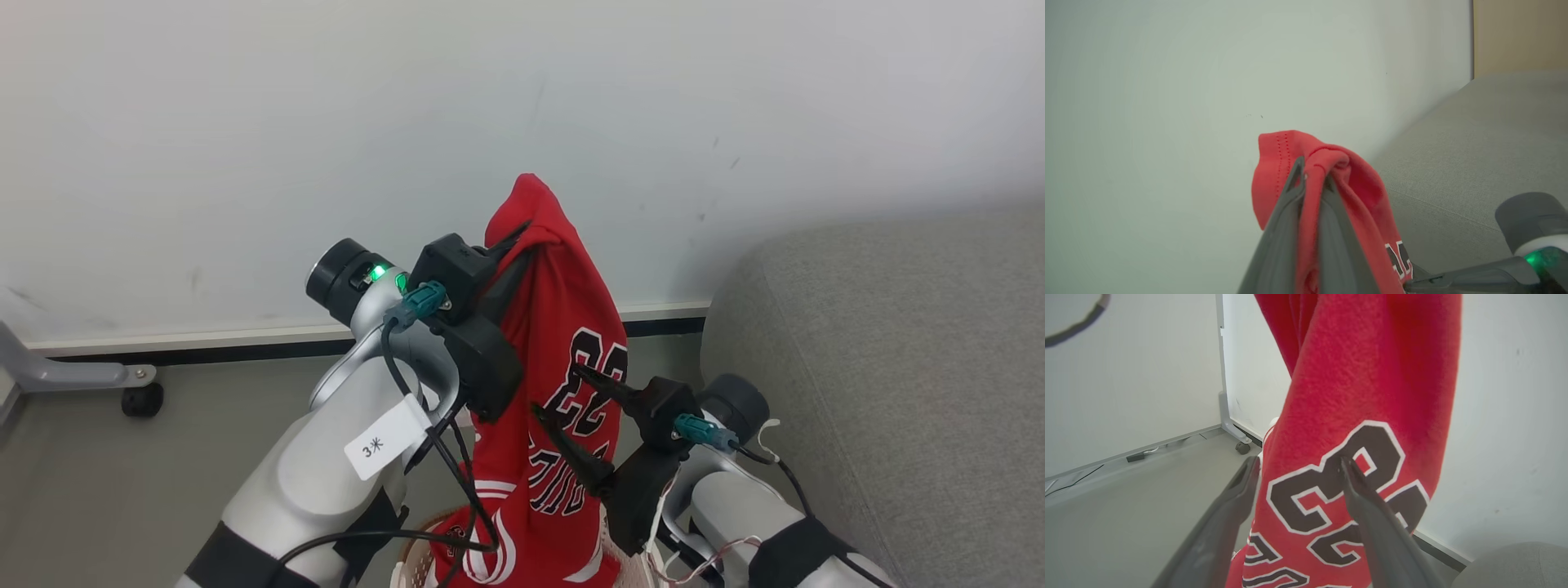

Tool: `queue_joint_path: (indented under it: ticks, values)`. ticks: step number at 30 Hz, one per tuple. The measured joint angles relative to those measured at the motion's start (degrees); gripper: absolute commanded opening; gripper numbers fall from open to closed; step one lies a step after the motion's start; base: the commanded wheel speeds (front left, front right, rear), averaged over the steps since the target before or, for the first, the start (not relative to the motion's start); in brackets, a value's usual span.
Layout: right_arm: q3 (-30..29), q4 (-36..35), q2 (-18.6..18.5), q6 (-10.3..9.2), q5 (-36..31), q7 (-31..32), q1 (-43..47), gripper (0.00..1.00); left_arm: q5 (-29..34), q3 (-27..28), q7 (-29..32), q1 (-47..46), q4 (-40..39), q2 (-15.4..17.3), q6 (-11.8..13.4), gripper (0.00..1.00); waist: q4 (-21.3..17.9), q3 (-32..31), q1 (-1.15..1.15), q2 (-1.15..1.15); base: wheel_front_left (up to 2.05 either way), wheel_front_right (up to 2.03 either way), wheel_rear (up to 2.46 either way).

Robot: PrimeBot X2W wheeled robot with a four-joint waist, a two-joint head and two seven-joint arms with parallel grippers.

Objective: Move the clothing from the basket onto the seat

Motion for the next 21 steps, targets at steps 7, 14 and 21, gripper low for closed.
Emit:
queue_joint_path:
  ticks: [7,14,21]
  values:
    - [3.21,1.89,0.0,-1.0,2.27,0.08,-3.02,1.0,-0.53,-1.53,0.91,-1.01,-0.71,-0.19,0.0,0.0,1.32,0.26,0.0,0.0,0.0,0.0,0.0]
    - [6.61,3.87,0.01,-4.47,3.36,1.58,-4.97,1.0,-2.01,-3.18,1.16,-1.45,-1.99,-0.38,0.0,0.0,2.77,0.32,0.0,0.0,0.0,0.0,0.0]
    - [8.6,4.32,0.18,-6.2,6.15,1.75,-6.91,0.0,-2.78,-3.27,1.48,-1.56,-2.7,-0.41,0.0,0.0,3.41,0.35,0.0,0.0,0.0,0.0,0.0]
